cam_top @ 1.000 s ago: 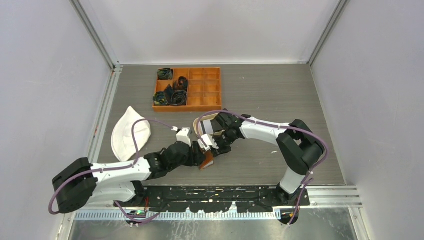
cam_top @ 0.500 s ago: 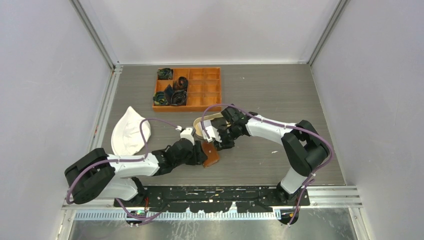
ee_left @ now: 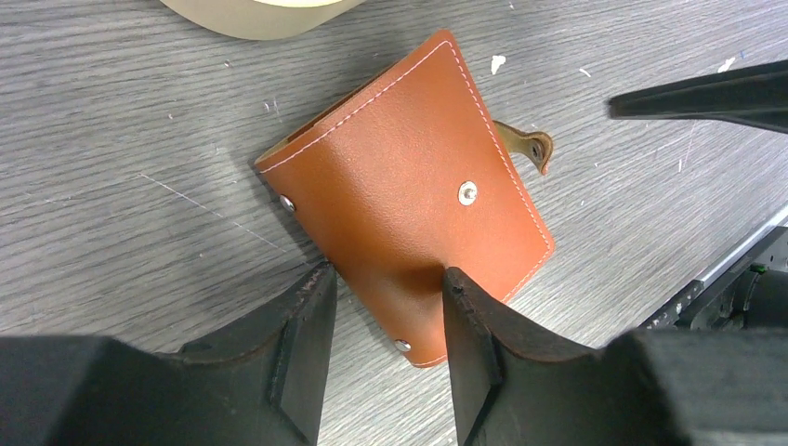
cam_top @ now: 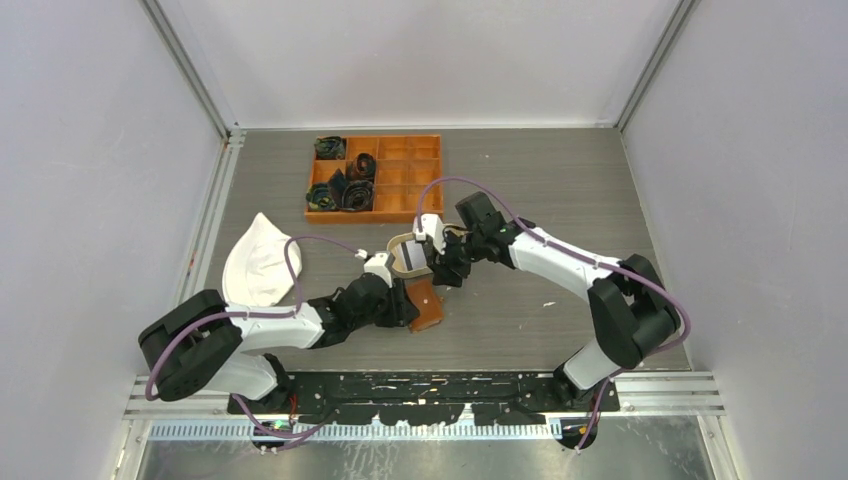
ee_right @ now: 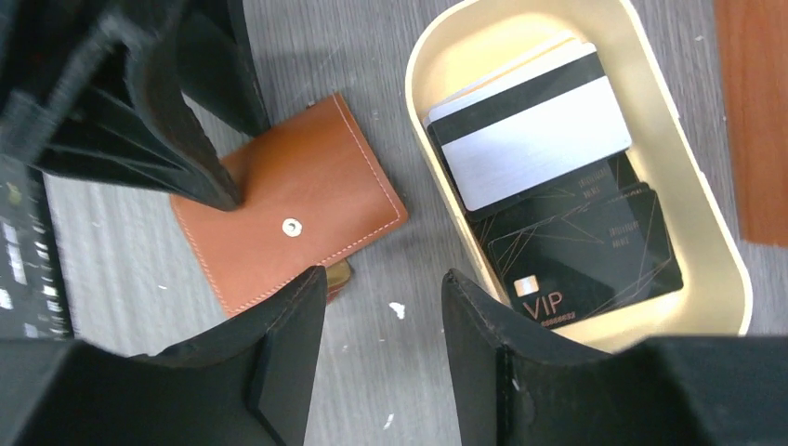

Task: Put the credit cards into the card holder
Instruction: Close the card holder at the center of the board.

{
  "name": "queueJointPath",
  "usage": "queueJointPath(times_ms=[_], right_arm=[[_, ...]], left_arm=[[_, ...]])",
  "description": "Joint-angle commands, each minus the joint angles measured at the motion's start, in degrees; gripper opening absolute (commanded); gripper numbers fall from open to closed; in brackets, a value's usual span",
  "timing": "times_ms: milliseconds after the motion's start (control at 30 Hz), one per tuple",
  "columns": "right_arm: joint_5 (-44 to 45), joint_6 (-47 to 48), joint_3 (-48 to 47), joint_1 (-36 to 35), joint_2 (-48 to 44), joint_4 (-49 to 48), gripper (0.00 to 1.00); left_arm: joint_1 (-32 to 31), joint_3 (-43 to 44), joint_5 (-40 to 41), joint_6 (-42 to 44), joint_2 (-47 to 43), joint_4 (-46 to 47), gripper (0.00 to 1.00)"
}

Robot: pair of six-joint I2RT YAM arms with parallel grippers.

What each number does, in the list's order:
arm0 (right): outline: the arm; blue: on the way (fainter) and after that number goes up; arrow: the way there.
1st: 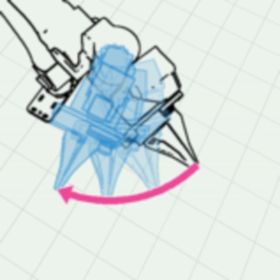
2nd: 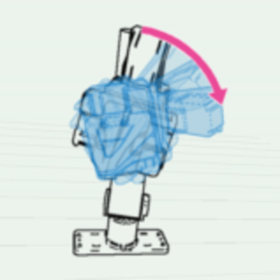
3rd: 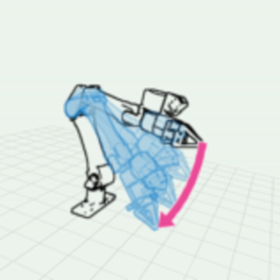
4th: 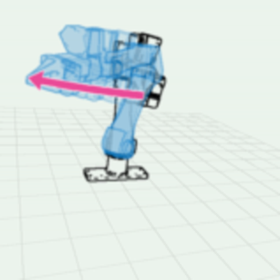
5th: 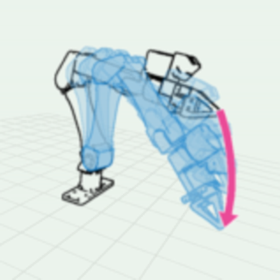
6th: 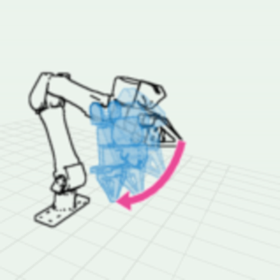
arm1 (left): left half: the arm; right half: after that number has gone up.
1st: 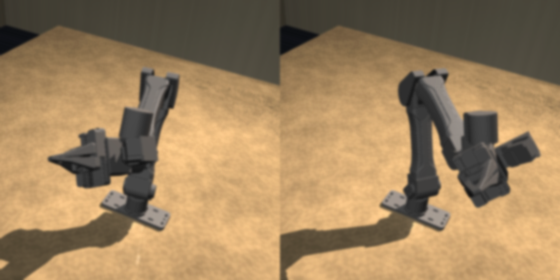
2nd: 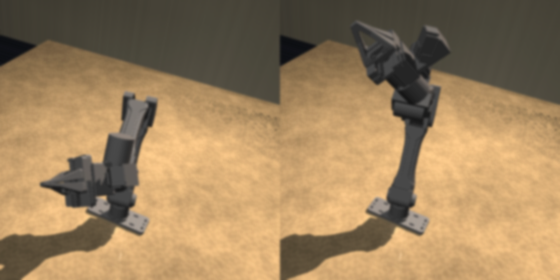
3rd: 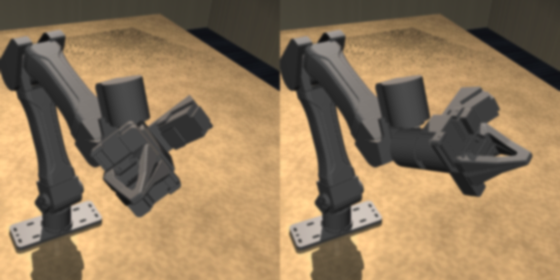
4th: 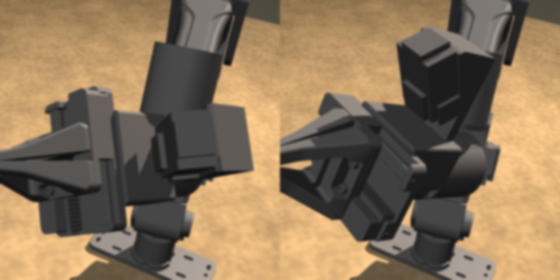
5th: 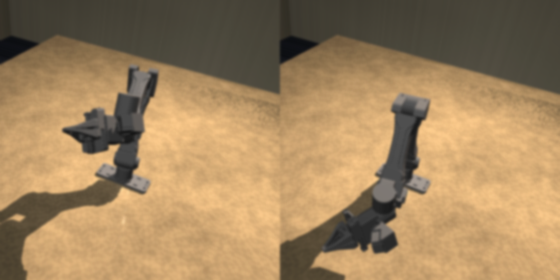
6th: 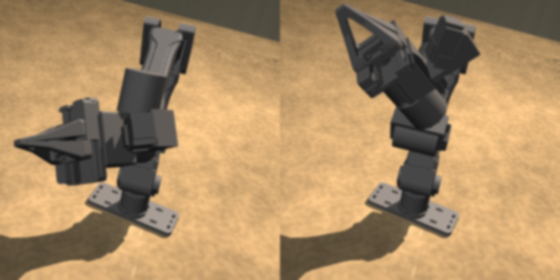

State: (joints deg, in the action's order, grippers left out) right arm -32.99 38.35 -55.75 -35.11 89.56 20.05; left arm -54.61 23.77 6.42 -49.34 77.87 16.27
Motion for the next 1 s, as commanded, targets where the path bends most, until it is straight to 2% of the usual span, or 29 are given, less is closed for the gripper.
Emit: queueJointPath(times_ms=[0, 167, 367, 667, 967], right_arm=[[-2.1, -15.17, -3.33, 0.78, -4.68, 2.45, 0.55], [3.86, -25.53, -5.16, -0.19, -2.95, 11.37, 0.55], [12.5, -30.27, -5.25, -2.0, -0.15, 12.82, 0.56], [20.27, -32.84, -7.84, -7.48, 5.02, 14.09, 0.58], [23.94, -30.44, -8.84, -10.55, 6.86, 16.35, 0.57]], left_arm=[[0.34, 0.35, -0.82, 0.35, 0.89, -1.43, 0.45], [0.23, 0.31, -1.49, -0.66, 0.55, -0.59, 0.44], [0.25, 0.55, -3.0, -1.86, 1.8, 1.07, 0.42], [0.21, 0.21, -3.6, -3.06, 2.39, 2.54, 0.41], [0.21, -0.03, -3.75, -3.65, 2.12, 3.06, 0.41]])
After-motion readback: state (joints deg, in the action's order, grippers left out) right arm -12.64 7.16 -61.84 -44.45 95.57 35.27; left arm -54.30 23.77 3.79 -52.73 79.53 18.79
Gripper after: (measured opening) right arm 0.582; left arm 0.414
